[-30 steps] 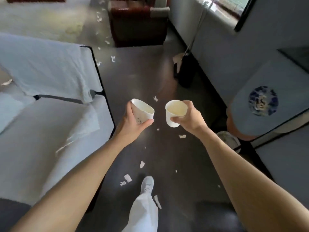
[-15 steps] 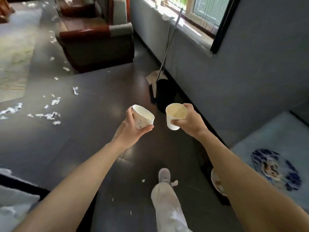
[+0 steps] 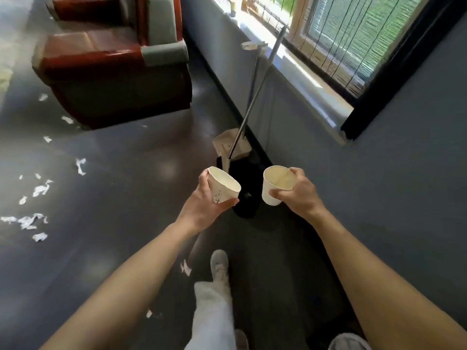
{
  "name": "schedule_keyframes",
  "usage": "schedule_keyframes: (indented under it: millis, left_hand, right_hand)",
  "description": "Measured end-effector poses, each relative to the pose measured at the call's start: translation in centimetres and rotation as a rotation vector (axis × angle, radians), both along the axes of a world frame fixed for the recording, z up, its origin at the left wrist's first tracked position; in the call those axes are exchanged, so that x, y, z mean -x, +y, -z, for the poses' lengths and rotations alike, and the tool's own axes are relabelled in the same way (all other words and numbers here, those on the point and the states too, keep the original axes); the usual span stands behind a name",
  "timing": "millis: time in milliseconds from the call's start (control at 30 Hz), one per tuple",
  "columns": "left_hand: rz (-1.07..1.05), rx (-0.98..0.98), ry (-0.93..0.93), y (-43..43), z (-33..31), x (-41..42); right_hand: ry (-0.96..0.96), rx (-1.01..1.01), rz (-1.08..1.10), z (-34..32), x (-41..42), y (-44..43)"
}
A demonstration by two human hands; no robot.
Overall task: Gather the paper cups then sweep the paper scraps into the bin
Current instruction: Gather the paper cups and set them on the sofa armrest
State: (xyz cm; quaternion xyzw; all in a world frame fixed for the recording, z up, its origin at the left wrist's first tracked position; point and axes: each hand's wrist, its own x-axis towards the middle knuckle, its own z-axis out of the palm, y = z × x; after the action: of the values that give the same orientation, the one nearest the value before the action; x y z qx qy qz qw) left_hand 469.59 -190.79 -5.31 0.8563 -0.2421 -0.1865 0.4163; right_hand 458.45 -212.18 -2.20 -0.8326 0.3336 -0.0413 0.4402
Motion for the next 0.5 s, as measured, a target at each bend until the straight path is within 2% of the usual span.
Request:
schedule_keyframes:
  millis: [267,333,500]
  left_hand:
    - [0.091,-0.134,0.049,-12.2,9.9,-16.0]
    - [0.096,-0.185,0.054,-14.7,13.4,-18.5]
    - [0.077,-0.281,0.199,-20.0,23.0,-21.9]
  right_hand:
    - [0.113,-0.091,0.176,12.2,-15.0,-11.4]
    - [0.156,-0.108,0.200,15.9,-17.4,-13.3]
    - [0.323,-0.179,0.175,25.7,-21.4,-15.7]
